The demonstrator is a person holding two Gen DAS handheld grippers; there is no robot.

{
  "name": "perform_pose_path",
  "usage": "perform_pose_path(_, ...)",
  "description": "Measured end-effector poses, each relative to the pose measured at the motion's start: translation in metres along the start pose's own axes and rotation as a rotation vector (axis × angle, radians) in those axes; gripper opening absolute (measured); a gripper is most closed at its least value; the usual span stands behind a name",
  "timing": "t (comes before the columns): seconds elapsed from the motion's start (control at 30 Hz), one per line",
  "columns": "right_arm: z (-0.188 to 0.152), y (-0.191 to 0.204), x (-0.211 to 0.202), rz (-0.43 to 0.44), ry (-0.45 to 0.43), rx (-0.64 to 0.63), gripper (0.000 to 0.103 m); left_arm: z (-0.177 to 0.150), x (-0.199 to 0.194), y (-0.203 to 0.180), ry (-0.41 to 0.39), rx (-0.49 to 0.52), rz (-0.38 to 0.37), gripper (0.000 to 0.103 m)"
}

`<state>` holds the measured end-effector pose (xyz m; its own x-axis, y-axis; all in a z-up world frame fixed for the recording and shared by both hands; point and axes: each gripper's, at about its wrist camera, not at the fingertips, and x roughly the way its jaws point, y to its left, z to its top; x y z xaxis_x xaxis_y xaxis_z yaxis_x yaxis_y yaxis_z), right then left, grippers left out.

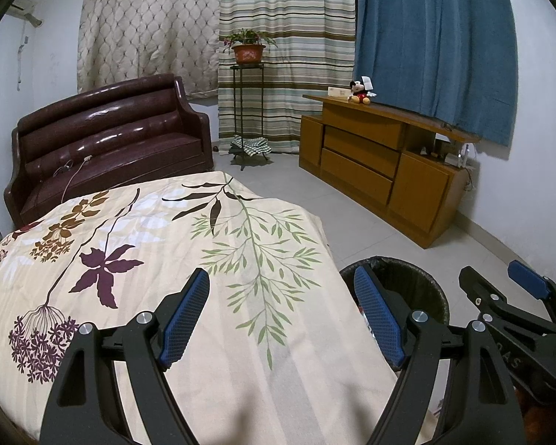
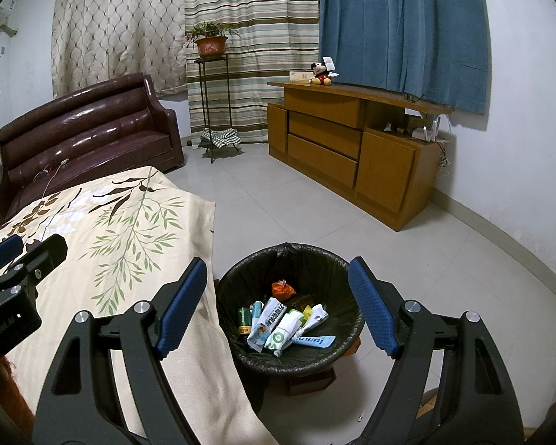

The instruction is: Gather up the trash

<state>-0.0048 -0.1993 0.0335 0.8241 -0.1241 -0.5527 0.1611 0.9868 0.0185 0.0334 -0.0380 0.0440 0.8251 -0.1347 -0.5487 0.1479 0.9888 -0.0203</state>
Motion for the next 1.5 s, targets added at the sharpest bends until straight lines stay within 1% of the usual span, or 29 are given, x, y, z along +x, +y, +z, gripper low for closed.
perform_pose_path(0.63, -0.001, 0.0, 0.0, -0.001, 0.0, 0.0, 0.077, 0.002, -0.002, -0.002, -0.009, 0.002, -0.001, 0.078)
perform_pose_path(0.9, -0.001, 0.0, 0.0, 0.0, -0.001, 0.001, 0.077, 0.005, -0.003, -0.01, -0.019, 0.013, 0.001, 0.078)
perform_pose_path(1.0, -0.001, 0.0, 0.0, 0.0, -0.001, 0.001, 0.077, 0.005, -0.002, -0.009, -0.021, 0.016, 0.002, 0.081)
perform_pose_path(1.2, -0.001, 0.0, 0.0, -0.001, -0.001, 0.0, 0.077, 0.006, -0.004, -0.008, -0.03, 0.008, -0.001, 0.083)
perform_pose_path(1.3, -0.001, 0.001, 0.0, 0.0, 0.001, 0.0, 0.077, 0.008, -0.003, -0.01, -0.035, 0.008, 0.01, 0.084)
perform_pose_path(1.5, -0.002, 0.001, 0.0, 0.0, 0.0, 0.001, 0.077, 0.006, 0.001, -0.005, -0.027, -0.007, -0.012, 0.084)
